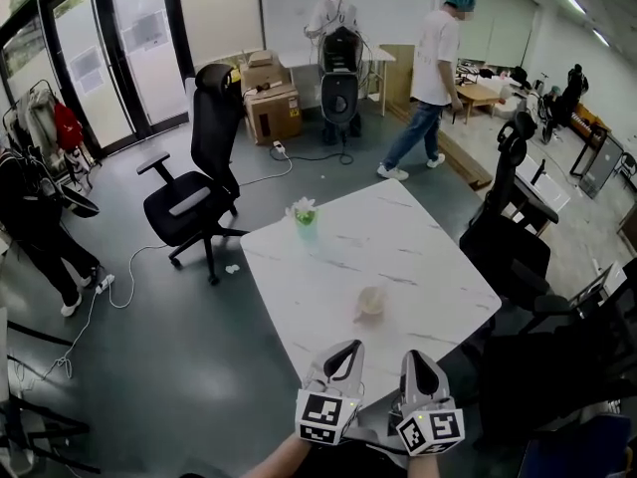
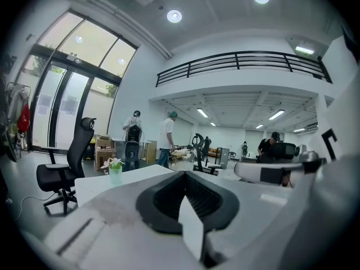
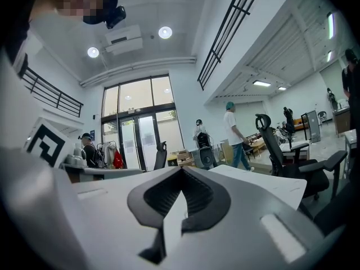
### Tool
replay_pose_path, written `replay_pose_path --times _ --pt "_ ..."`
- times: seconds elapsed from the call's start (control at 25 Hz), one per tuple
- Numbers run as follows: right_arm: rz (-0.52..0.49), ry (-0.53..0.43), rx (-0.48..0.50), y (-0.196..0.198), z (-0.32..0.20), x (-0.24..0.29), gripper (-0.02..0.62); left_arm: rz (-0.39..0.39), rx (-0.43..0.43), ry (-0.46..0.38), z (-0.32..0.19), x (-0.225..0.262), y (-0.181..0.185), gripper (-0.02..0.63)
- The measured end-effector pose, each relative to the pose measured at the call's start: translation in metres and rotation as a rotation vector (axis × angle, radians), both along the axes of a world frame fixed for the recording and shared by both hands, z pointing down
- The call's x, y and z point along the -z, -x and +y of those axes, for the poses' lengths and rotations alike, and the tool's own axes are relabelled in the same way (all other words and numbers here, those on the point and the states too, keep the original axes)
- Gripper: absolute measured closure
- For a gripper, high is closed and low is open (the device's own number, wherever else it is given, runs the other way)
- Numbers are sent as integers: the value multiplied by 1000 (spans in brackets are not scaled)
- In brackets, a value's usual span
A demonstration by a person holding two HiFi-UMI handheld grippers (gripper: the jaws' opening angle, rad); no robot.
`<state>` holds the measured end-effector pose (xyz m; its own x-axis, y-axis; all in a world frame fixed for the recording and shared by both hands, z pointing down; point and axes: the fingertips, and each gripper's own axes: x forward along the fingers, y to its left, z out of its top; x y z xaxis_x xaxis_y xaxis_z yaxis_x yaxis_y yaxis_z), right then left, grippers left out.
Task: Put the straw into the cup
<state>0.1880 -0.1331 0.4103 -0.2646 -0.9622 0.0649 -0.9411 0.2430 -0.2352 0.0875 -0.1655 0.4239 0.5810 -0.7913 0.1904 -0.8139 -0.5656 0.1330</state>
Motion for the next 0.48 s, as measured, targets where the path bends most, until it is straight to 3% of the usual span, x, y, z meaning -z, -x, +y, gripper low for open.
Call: replay_pose_path --times 0.48 --pt "-2 21 -6 -7 1 -7 606 -30 -23 -4 3 -10 -11 604"
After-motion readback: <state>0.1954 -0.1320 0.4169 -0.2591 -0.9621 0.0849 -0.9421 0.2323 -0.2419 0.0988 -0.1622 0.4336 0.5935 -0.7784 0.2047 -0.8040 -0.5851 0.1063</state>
